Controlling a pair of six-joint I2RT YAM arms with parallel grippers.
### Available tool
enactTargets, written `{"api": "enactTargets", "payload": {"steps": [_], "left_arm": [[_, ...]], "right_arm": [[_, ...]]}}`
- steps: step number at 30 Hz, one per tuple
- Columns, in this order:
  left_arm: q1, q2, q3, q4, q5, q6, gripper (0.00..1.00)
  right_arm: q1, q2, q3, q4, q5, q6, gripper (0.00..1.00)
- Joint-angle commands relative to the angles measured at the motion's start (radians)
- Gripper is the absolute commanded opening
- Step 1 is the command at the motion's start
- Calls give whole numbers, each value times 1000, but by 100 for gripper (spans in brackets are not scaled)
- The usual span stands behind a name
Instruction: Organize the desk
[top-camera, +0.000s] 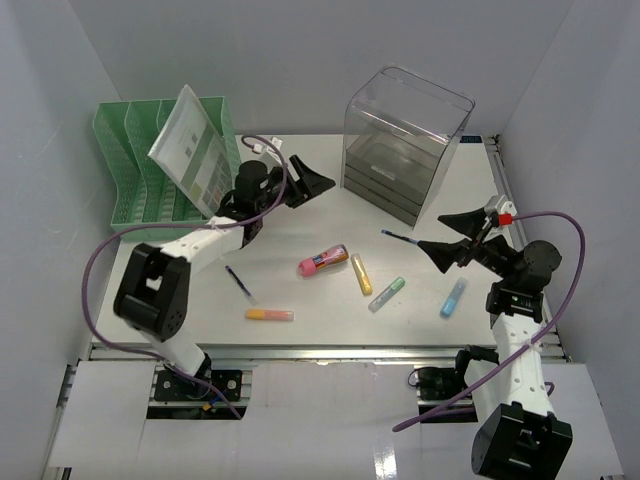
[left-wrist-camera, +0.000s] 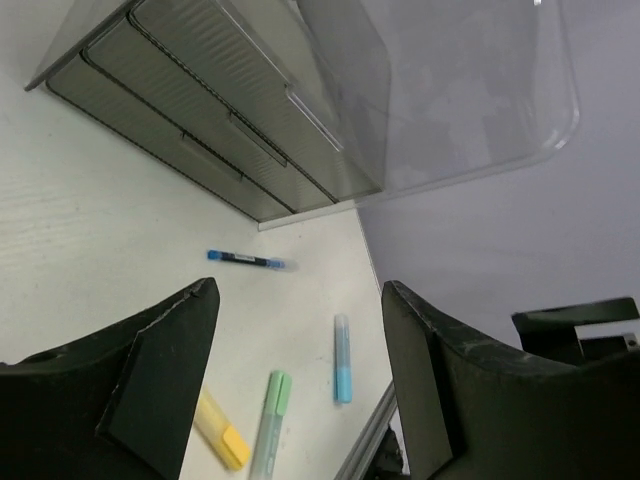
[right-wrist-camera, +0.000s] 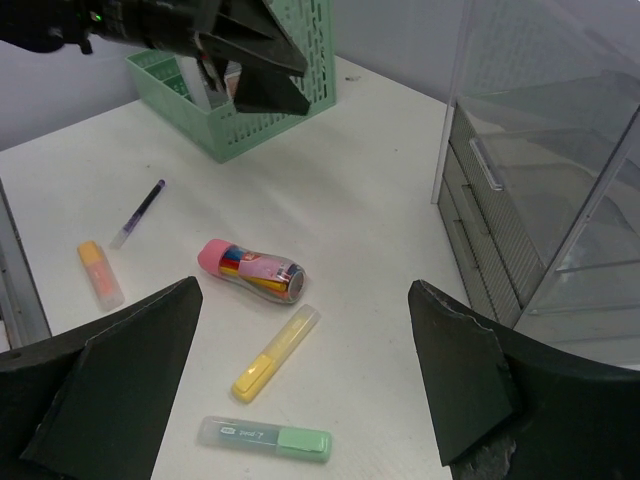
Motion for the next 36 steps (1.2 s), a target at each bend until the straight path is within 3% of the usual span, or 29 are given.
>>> {"api": "enactTargets", "payload": {"steps": [1,11,29,33,36], "left_arm": [[-57,180,149,195,-20,-143,75],[-144,496,372,343,-104,-269,56],[-162,677,550,339,-185,-391,44],[-162,694,563,341,-185,-410,31],[-162,699,569,352,-170,-425,14]], "right_arm": [[-12,5,3,4,40,-23,91],[-18,4,-8,31,46,-6,91],[-24,-3,-13,55,45,20,91],[-24,-3,-14,57,43,20,91],[-24,-3,-14,58,44,22,91]]}}
